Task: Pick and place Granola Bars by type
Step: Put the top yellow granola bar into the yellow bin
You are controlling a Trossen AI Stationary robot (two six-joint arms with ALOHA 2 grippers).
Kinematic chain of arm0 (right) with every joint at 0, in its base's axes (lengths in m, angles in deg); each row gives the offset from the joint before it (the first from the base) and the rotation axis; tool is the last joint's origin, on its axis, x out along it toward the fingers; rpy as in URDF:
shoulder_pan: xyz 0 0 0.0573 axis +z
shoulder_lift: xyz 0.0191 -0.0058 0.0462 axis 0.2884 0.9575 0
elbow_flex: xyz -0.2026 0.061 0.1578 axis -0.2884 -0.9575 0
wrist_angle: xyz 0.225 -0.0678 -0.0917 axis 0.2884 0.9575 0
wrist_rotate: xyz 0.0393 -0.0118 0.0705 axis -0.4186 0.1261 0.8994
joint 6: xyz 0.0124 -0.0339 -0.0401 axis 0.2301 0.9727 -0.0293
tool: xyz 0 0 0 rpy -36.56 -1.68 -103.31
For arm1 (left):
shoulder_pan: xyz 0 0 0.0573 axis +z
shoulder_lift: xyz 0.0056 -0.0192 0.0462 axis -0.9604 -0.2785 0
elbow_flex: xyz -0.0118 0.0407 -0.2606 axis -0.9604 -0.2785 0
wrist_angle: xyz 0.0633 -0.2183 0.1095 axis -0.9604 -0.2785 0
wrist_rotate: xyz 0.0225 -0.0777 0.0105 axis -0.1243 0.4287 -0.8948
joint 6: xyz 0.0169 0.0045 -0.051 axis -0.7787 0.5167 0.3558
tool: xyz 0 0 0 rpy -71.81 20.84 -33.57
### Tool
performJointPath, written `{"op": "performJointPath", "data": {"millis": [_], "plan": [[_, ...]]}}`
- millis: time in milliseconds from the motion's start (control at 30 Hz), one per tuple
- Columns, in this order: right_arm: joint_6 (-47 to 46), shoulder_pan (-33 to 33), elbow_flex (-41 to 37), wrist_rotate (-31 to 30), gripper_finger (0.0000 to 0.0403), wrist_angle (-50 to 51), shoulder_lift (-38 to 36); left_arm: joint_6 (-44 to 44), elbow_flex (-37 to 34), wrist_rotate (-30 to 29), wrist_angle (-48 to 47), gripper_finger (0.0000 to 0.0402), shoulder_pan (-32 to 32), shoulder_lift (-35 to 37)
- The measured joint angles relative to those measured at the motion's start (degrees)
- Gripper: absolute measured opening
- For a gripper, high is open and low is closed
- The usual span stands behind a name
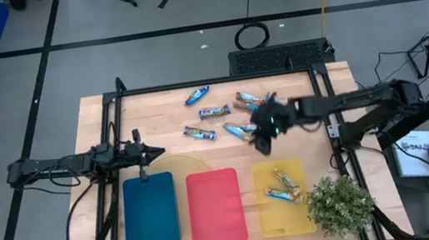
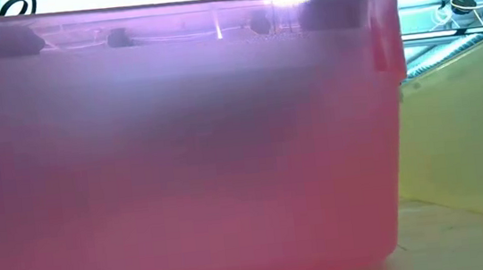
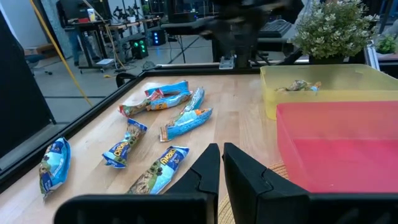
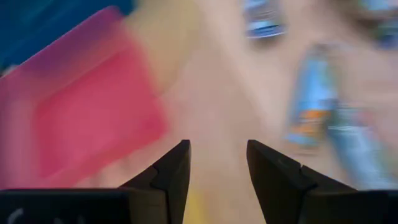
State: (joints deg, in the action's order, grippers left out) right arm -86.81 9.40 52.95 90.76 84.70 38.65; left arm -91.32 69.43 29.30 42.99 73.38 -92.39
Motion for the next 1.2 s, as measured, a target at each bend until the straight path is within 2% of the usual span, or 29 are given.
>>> {"op": "performJointPath", "data": {"millis": [133, 267, 400, 667, 1200], "plan": [[1.31, -11.0, 1.55, 1.42, 0.0149, 6.5, 0.59, 0.0, 0.0, -0.02, 0.0, 0.0031, 0.01, 0.02], [8.98, -17.17, 5.59, -0.39, 0.0157, 12.12, 3.51, -0.02, 0.01, -0.03, 0.0, 0.0031, 0.0, 0.01], [14.41, -17.71, 9.84, -4.82, 0.0172, 15.0, 7.78, -0.01, 0.0, -0.02, -0.01, 0.0031, 0.01, 0.02], [16.15, -18.32, 14.96, -7.33, 0.0187, 26.57, 19.93, 0.0, 0.0, -0.02, -0.02, 0.0031, 0.0, 0.01], [17.16, -20.12, 15.43, -7.83, 0.018, 23.61, 27.64, -0.02, 0.01, -0.02, -0.01, 0.0031, 0.0, 0.02]]}}
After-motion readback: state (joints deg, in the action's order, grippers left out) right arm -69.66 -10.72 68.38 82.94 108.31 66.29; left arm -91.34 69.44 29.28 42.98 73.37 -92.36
